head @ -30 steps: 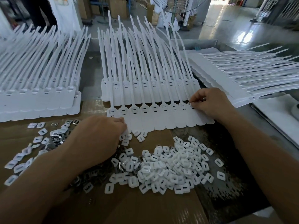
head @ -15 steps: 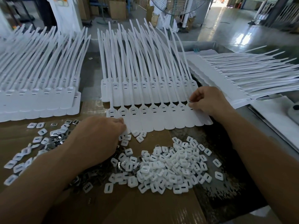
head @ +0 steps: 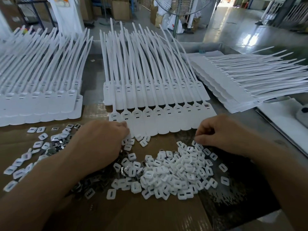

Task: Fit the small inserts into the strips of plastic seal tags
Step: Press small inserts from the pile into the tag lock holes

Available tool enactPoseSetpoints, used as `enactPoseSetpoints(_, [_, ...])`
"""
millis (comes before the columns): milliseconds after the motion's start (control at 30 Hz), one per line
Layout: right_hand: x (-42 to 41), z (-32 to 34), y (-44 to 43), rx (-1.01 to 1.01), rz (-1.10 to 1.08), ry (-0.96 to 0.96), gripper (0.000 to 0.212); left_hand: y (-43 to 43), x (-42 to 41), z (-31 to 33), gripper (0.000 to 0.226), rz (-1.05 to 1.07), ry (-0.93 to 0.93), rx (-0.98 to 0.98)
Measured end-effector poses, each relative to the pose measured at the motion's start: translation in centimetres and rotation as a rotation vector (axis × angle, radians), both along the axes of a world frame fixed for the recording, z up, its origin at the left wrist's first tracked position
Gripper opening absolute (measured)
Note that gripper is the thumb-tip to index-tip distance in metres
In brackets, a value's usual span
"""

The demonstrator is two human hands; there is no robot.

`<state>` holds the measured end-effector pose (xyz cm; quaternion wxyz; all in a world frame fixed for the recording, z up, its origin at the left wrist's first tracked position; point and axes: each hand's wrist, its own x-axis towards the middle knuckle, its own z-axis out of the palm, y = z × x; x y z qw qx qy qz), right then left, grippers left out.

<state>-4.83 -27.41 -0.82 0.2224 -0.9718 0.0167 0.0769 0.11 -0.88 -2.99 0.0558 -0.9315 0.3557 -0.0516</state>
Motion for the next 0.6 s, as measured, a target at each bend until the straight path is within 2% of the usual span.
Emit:
enactPoseSetpoints(100, [-0.1, 0.1, 0.7, -0.081, 0.007, 0.027, 0.017, 0.0, -0.2, 0.1, 0.044, -0.003, 0.005, 0.000])
enactPoseSetpoints(300, [-0.2, 0.4, 1.1, -0.112, 0.048, 0.031, 0.019, 0.0, -0.1, 0.2, 0.046, 0.002, 0.006, 0.005])
enactPoseSetpoints(467, [-0.6, 1.0, 0.9, 0.093, 0.055, -0.025, 0.014, 0.2, 0.1, 0.1, 0.047, 0.013, 0.001, -0.008])
enactPoseSetpoints(600, [0.3, 1.5, 0.3, 0.219, -0.042, -0.212, 0.013, 0.2, 0.2, -0.1, 0.045, 0.011, -0.003, -0.011])
